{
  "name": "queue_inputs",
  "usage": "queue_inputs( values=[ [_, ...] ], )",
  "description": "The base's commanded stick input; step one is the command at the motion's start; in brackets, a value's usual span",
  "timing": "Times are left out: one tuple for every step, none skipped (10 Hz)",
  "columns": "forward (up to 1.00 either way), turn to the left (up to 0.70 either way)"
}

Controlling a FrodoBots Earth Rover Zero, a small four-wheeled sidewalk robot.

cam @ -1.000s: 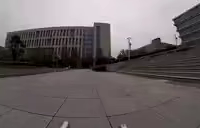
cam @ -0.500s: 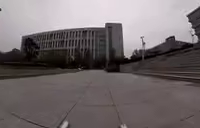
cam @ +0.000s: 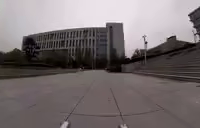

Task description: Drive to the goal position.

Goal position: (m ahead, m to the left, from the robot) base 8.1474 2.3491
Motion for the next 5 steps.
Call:
queue_inputs(
  values=[
    [0.70, 0.00],
    [0.70, 0.00],
    [0.70, 0.00],
    [0.70, 0.00],
    [0.70, 0.00]
  ],
)
